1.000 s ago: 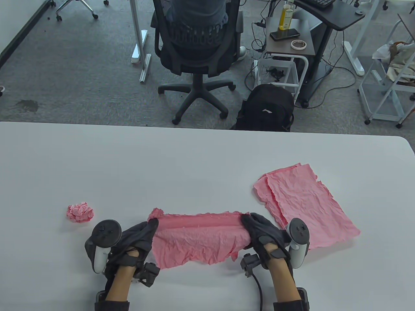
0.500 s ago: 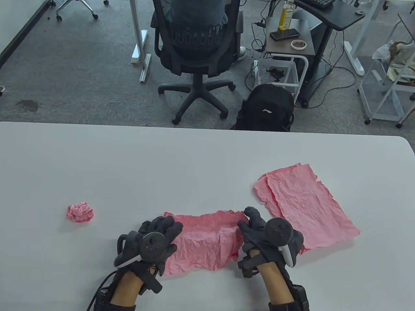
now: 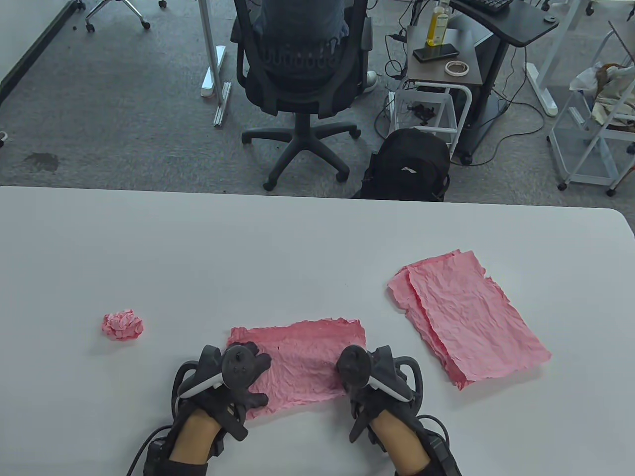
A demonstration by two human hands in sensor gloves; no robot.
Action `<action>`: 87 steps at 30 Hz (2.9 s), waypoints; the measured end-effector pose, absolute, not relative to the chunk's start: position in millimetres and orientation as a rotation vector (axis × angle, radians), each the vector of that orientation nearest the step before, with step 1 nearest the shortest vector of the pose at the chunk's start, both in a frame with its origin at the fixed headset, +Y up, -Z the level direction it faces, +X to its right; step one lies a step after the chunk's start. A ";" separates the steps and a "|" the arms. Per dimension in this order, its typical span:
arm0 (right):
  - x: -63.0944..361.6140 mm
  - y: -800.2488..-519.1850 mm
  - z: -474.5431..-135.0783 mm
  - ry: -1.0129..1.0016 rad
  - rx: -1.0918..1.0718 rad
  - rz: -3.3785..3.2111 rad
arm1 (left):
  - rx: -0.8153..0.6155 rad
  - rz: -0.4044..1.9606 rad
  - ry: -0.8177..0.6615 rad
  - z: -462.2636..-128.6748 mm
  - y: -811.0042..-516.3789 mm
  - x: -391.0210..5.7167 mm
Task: Flatten crumpled papers and stack
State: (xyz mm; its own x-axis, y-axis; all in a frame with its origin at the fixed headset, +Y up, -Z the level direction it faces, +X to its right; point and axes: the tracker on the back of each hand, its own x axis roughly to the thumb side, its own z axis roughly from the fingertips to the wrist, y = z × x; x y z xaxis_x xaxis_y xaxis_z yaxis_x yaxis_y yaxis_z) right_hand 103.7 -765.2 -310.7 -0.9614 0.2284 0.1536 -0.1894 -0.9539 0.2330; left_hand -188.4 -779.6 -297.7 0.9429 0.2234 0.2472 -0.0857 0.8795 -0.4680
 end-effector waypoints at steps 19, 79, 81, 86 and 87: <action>126.2 -733.5 -301.6 0.168 0.112 2.977 | -0.554 0.116 -0.307 -298.1 -780.7 -193.8; 130.1 -756.5 -341.4 0.500 -0.045 2.968 | -0.723 0.185 -0.248 -295.2 -787.3 -195.4; 113.0 -741.5 -335.6 0.345 0.079 2.943 | -0.721 0.182 -0.266 -296.0 -786.9 -193.9; 37.5 -748.4 -313.8 0.369 0.658 2.873 | -0.734 0.165 -0.344 -293.2 -786.9 -181.0; 33.1 -751.8 -313.4 0.409 0.683 2.860 | -0.736 0.161 -0.355 -293.0 -786.9 -179.3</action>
State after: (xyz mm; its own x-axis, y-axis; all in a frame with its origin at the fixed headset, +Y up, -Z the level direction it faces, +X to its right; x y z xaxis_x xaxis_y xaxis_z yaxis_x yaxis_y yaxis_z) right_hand 33.1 -751.8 -313.4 -0.8802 0.2284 0.4160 -0.1028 -0.9475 0.3027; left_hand -179.3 -786.9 -293.0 0.9284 0.2665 0.2589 -0.0203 0.7321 -0.6809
